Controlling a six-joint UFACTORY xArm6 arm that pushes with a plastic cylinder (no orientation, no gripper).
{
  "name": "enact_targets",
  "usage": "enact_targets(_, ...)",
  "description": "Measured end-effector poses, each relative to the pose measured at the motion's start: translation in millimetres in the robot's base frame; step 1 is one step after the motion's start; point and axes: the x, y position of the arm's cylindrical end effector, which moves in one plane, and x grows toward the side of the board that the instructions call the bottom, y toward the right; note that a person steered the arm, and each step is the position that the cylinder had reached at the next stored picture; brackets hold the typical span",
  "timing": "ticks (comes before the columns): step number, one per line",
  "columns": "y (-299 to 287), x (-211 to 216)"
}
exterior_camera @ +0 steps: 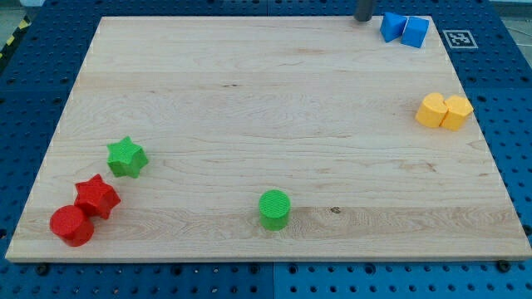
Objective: Push the blue cube along with the yellow hexagon towards the bottom right of the board
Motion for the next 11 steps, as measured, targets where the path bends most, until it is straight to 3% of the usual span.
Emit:
enact_targets(4,66,7)
enact_targets(6,78,48)
enact_targets(8,93,25)
enact_targets(11,105,110)
